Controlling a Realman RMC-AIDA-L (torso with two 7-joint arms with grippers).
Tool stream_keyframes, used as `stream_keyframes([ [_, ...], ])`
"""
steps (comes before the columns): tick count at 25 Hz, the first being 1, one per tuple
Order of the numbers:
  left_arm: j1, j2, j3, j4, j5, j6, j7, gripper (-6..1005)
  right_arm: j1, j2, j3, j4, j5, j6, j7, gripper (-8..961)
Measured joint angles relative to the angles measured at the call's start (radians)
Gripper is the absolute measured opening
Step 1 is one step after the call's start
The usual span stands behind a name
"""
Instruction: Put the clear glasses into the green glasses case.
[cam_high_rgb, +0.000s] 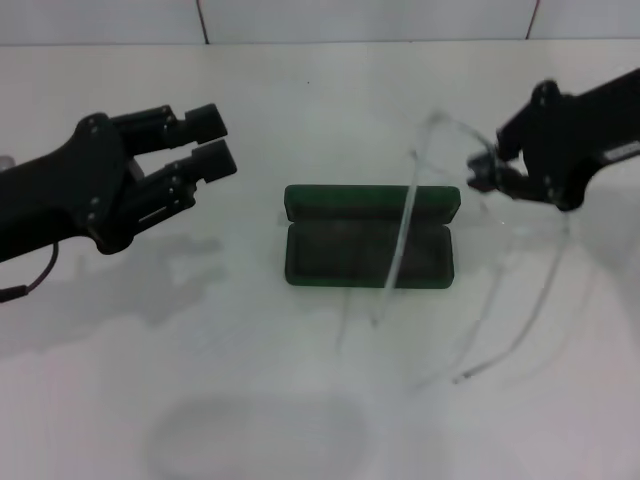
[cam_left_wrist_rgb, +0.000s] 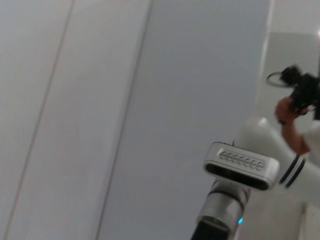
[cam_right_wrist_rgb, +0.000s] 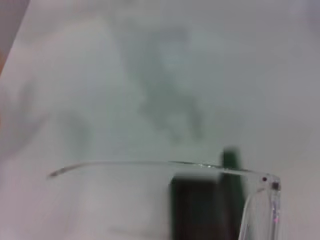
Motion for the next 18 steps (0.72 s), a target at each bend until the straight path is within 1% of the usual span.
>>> stream_keyframes([
  [3, -0.02, -0.009, 0.003, -0.005, -0.022, 0.027, -0.001, 372, -0.078, 0.004, -0.016, -0.038, 0.119, 0.1, -0.05, 110],
  [5, -0.033, -0.015, 0.005, -0.005, -0.025, 0.034, -0.001, 371, -0.11, 0.004, -0.027, -0.024, 0.199, 0.149, -0.087, 110],
  [7, -0.043, -0.024, 0.007, -0.005, -0.025, 0.037, -0.001, 344, -0.133, 0.003, -0.04, 0.026, 0.293, 0.187, -0.147, 110],
  [9, -0.052, -0.032, 0.012, -0.005, -0.025, 0.038, -0.001, 317, -0.142, 0.003, -0.054, 0.101, 0.382, 0.209, -0.22, 110],
  [11, -0.061, -0.036, 0.028, -0.006, -0.03, 0.038, -0.001, 294, -0.14, 0.004, -0.069, 0.177, 0.451, 0.217, -0.272, 110],
  [14, -0.077, -0.037, 0.056, -0.021, -0.046, 0.038, 0.005, 263, -0.13, 0.003, -0.082, 0.298, 0.558, 0.22, -0.343, 110],
  [18, -0.096, -0.035, 0.06, -0.044, -0.051, 0.038, 0.008, 221, -0.128, 0.004, -0.084, 0.402, 0.67, 0.219, -0.438, 111],
])
